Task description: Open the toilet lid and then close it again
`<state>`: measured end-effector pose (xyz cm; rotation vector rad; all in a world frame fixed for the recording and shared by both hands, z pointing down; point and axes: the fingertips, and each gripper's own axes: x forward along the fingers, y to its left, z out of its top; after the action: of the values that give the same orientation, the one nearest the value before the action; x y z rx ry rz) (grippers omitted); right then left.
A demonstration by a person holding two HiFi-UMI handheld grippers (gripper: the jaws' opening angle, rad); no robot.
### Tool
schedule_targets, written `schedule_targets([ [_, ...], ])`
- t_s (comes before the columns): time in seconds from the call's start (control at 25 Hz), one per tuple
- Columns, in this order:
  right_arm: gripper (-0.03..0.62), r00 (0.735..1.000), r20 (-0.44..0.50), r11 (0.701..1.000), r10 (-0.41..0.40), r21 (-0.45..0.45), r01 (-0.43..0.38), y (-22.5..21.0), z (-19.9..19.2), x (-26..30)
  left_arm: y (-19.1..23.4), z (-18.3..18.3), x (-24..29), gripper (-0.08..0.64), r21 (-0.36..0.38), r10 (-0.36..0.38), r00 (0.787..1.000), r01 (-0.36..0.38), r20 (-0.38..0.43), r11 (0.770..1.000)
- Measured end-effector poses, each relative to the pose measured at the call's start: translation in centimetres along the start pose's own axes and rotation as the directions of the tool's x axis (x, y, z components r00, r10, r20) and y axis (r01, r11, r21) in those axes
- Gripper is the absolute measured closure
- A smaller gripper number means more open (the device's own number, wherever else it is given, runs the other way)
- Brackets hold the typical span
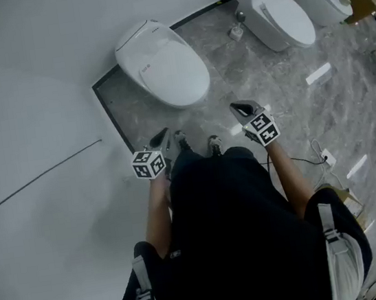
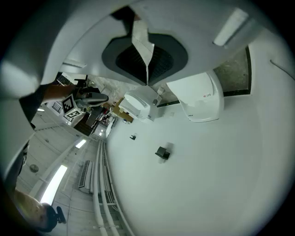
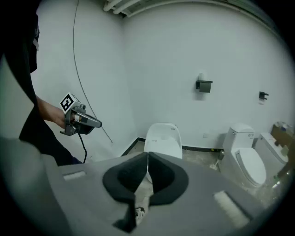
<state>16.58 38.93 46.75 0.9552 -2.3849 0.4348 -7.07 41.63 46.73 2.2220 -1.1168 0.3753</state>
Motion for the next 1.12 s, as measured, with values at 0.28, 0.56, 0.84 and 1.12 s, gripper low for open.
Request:
schedule_targets([
  [0.28,0.588,1.0,0.004,1.0,0.013,-0.013,-0.013,0.9,0.2,-0.2,-0.3,-0.6,-0.5,0.54,0.034,0.012,1.0,-0.012,-0.021,0.999],
  [0.56,0.588,0.999,0.019,0.999,0.027,-0.027,-0.027,0.9,0.8,0.7,0.4,-0.7,-0.3,0.54,0.022,0.023,1.0,-0.023,-0.009,0.999],
  [0.84,0.588,0.999,-0.027,0.999,0.034,0.017,-0.034,0.3,-0.2,2.0,1.7,-0.9,0.5,0.54,-0.029,0.021,0.999,-0.022,-0.027,0.999],
  [1.12,0.588,0.995,-0.088,0.996,0.053,0.071,-0.047,-0.8,0.1,6.0,6.3,-0.5,2.9,0.54,-0.07,-0.021,0.996,0.015,-0.086,0.997],
])
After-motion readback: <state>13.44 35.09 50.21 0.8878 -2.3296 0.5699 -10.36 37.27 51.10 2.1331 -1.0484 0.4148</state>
